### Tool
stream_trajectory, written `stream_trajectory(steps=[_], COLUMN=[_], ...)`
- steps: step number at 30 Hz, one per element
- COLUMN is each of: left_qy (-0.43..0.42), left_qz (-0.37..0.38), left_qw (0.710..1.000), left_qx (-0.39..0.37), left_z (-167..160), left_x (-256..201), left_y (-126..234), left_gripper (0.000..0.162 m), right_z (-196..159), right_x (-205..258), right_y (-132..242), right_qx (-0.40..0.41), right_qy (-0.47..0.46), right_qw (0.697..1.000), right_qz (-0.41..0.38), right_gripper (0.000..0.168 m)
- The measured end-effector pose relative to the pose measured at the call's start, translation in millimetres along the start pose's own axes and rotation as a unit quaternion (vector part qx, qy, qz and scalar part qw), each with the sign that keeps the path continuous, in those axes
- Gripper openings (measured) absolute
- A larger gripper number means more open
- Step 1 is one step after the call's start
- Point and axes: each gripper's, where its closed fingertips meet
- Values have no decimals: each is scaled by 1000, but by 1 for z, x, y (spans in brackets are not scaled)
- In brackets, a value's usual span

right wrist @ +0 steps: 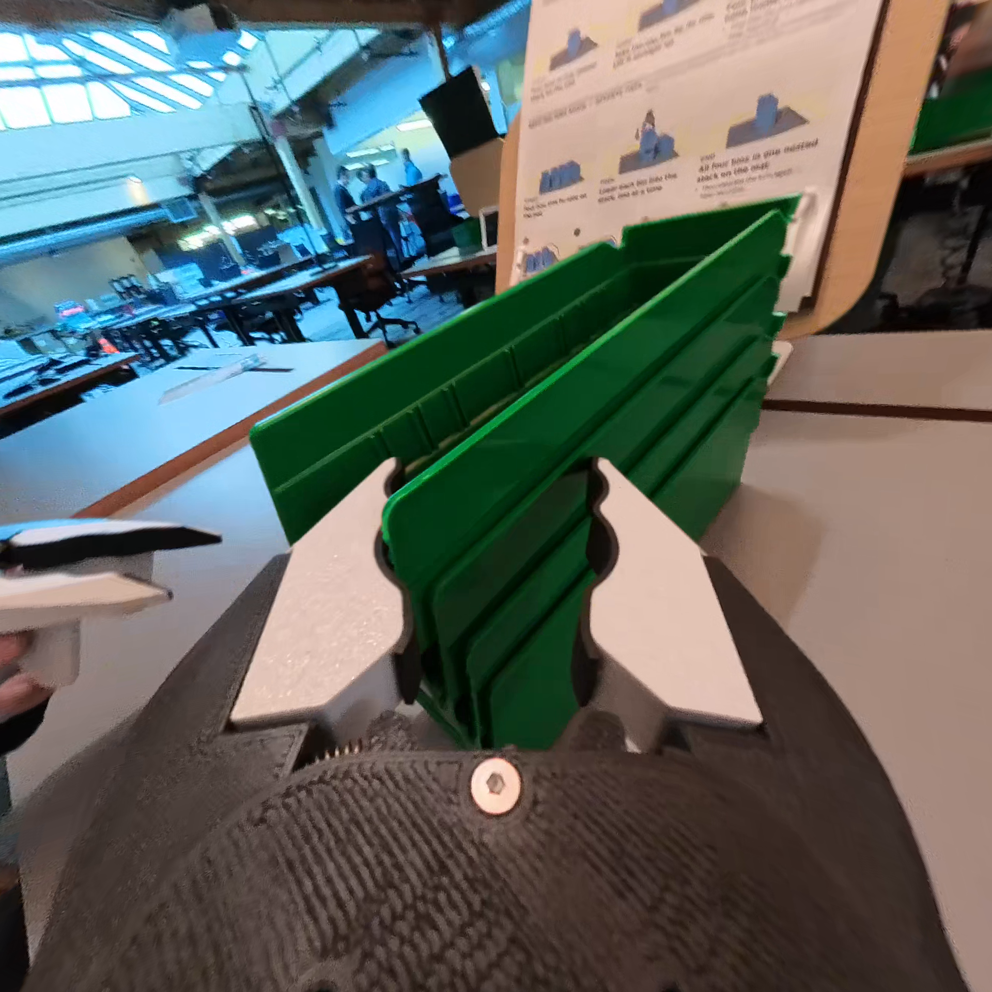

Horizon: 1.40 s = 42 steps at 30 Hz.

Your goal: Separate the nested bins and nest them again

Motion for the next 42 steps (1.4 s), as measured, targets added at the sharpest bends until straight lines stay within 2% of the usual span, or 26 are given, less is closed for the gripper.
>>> stream_trajectory(steps=[5, 12, 16, 22, 24, 26, 28, 29, 31, 32, 34, 35, 36, 40, 42], left_qy=[-12, 36, 42, 33, 16, -6, -43, -61, -96, -112, -143, -152, -155, -180, -200], left_qz=[-10, -43, -54, 10, 35, 71, 100, 113, 128, 128, 112, 98, 91, 91, 102], left_qw=[1000, 998, 998, 998, 996, 993, 989, 986, 978, 975, 972, 972, 973, 969, 965], left_qx=[9, -20, -2, -57, -79, -94, -104, -111, -134, -143, -150, -147, -143, -143, -138], left_z=[-11, -6, -9, 19, 30, 41, 51, 58, 73, 80, 91, 95, 101, 141, 159], left_x=[2, -4, -6, 21, 28, 38, 46, 50, 53, 53, 50, 46, 43, 28, 23], left_y=[6, 3, 11, 26, 32, 38, 41, 42, 40, 37, 26, 20, 15, 3, -3], left_gripper=[59, 58, 67, 86, 89, 100, 105, 109, 111, 113, 120, 121, 122, 123, 124], right_z=[-4, -12, -14, -16, -7, 5, 18, 20, 20, 22, 28, 30, 27, 30, 31], right_x=[6, 39, 44, 64, 70, 65, 53, 42, 20, 4, -21, -27, -27, -35, -53], right_y=[-2, -16, -26, -21, -12, 0, 14, 19, 30, 35, 47, 52, 51, 55, 60], right_qx=[-4, -37, -28, -7, -7, -21, -46, -49, -38, -35, -36, -41, -38, -71, -78], right_qy=[-5, -34, -37, -25, -42, -35, 15, 44, 119, 163, 293, 338, 352, 252, 219], right_qw=[1000, 998, 999, 997, 994, 993, 995, 996, 992, 985, 950, 933, 929, 962, 967], right_qz=[-22, -30, -11, 70, 106, 109, 91, 65, 12, -31, -101, -119, -108, -78, -100], right_gripper=[49, 49, 48, 64, 75, 96, 110, 126, 138, 156, 158, 155, 153, 157, 153])
Point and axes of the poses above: each gripper's, where its closed fingertips meet, y back along the fingers, z out of its top, x = y × z across the jaws, and after that the axes turned 6 degrees about -x, right-handed
